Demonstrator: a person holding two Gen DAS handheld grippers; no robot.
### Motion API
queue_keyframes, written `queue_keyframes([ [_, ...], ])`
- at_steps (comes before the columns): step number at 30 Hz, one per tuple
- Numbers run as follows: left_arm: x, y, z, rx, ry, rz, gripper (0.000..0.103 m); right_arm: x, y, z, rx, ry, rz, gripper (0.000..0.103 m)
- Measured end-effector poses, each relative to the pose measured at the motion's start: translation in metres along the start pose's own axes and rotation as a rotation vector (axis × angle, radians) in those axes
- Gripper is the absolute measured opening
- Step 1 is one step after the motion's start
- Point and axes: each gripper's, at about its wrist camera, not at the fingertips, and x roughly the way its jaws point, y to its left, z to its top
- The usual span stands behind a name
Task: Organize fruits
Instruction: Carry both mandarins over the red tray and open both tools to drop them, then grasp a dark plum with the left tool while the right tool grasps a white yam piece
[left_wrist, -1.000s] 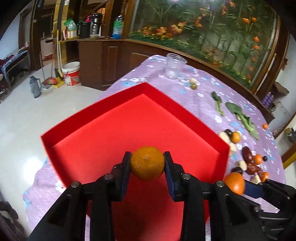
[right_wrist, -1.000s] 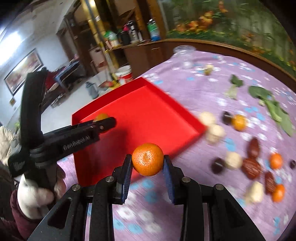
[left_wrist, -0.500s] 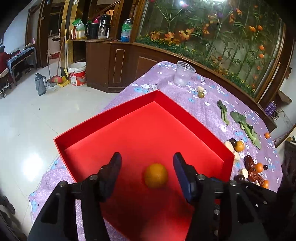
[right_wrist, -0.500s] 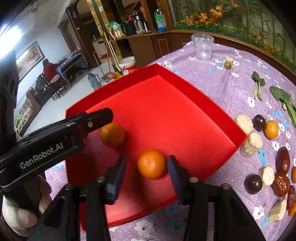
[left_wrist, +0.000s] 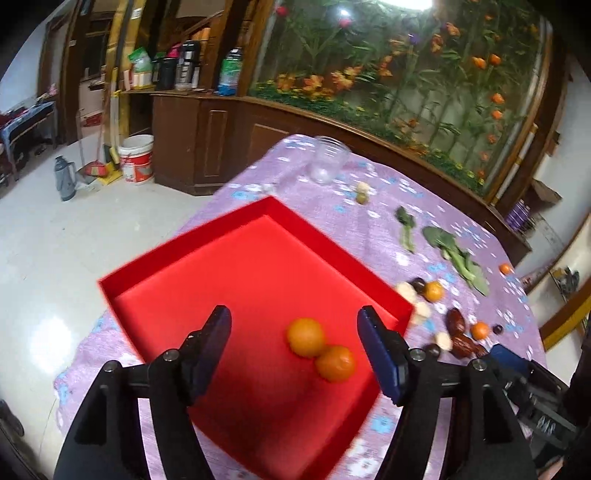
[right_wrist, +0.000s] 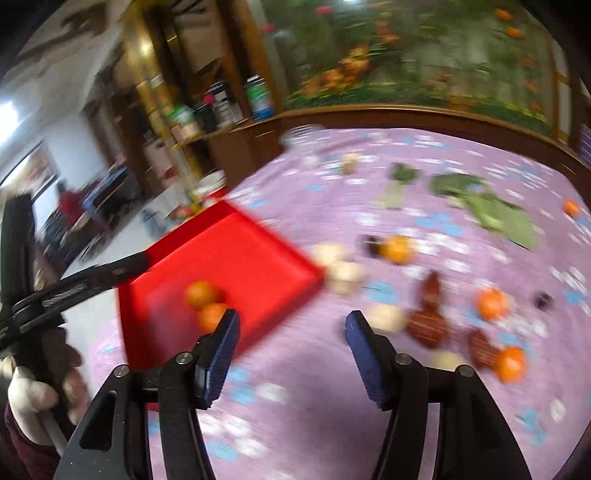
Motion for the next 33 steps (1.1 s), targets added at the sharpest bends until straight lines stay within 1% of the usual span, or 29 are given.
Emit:
queue_keyframes([
  [2, 0.005, -0.015, -0.003, 0.029, 0.016, -0.025, 0.071, -0.013, -0.034, -0.008, 0.061, -0.005, -0.053, 0.067],
  [5, 0.017, -0.045, -0.013, 0.090, 0.064, -0.080, 0.071, -0.026, -0.074, -0.022, 0.130, -0.001, -0.110, 0.067],
  [7, 0.026, -0.069, -0.023, 0.134, 0.106, -0.134, 0.071, -0.030, -0.089, -0.030, 0.158, 0.008, -0.126, 0.067],
  [10, 0.038, -0.095, -0.035, 0.185, 0.153, -0.177, 0.070, -0.031, -0.103, -0.037, 0.173, 0.025, -0.131, 0.067],
  [13, 0.051, -0.120, -0.047, 0.248, 0.182, -0.199, 0.070, -0.026, -0.105, -0.038, 0.157, 0.037, -0.119, 0.067],
  [16, 0.063, -0.137, -0.055, 0.299, 0.194, -0.203, 0.070, -0.016, -0.103, -0.033, 0.127, 0.045, -0.122, 0.067],
  [19, 0.075, -0.150, -0.059, 0.353, 0.192, -0.187, 0.070, -0.013, -0.102, -0.030, 0.114, 0.050, -0.041, 0.067],
  [22, 0.091, -0.155, -0.057, 0.371, 0.199, -0.167, 0.069, -0.007, -0.093, -0.031, 0.086, 0.065, 0.015, 0.066],
  [25, 0.105, -0.156, -0.055, 0.379, 0.219, -0.162, 0.061, 0.007, -0.084, -0.032, 0.057, 0.098, 0.030, 0.062],
  [27, 0.112, -0.160, -0.057, 0.412, 0.229, -0.156, 0.044, 0.014, -0.082, -0.032, 0.046, 0.113, 0.027, 0.062],
  [28, 0.116, -0.162, -0.058, 0.425, 0.240, -0.164, 0.041, 0.019, -0.081, -0.032, 0.041, 0.121, 0.027, 0.062],
  [29, 0.119, -0.162, -0.059, 0.423, 0.256, -0.180, 0.036, 0.022, -0.081, -0.032, 0.038, 0.128, 0.027, 0.061],
  [33, 0.122, -0.164, -0.060, 0.429, 0.244, -0.184, 0.035, 0.033, -0.080, -0.032, 0.025, 0.150, 0.016, 0.060],
])
